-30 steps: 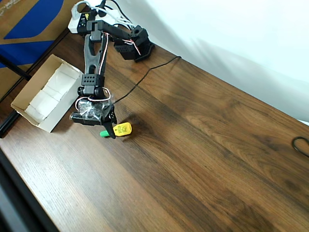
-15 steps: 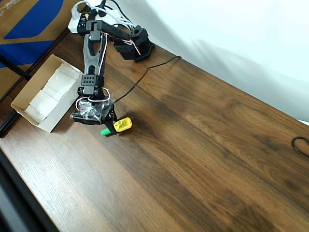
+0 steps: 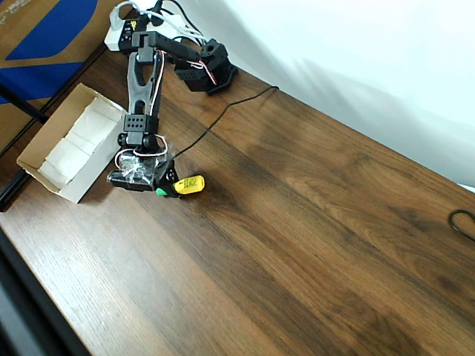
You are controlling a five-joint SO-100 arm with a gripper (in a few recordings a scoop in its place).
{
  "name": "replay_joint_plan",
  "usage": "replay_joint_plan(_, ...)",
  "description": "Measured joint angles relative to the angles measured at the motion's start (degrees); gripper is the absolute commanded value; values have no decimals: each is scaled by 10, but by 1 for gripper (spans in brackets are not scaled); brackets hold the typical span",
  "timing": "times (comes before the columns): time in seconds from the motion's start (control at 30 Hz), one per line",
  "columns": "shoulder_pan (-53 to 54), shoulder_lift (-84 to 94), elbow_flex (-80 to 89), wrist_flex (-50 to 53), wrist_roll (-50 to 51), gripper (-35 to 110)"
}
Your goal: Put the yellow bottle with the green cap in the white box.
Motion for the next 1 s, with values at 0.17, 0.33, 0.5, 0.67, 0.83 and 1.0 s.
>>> replay_joint_plan(0.17, 10, 6, 1, 4, 8, 0)
replay_joint_plan(0.33, 44, 54, 2, 4, 48, 0)
replay_joint_plan(0.5, 69, 115, 11, 16, 67, 0)
replay_joint_plan(0.67, 101, 182, 47, 16, 79, 0)
replay_joint_plan(0.83, 139, 266, 84, 16, 117, 0)
replay_joint_plan(1.0, 180, 371, 116, 24, 140, 0)
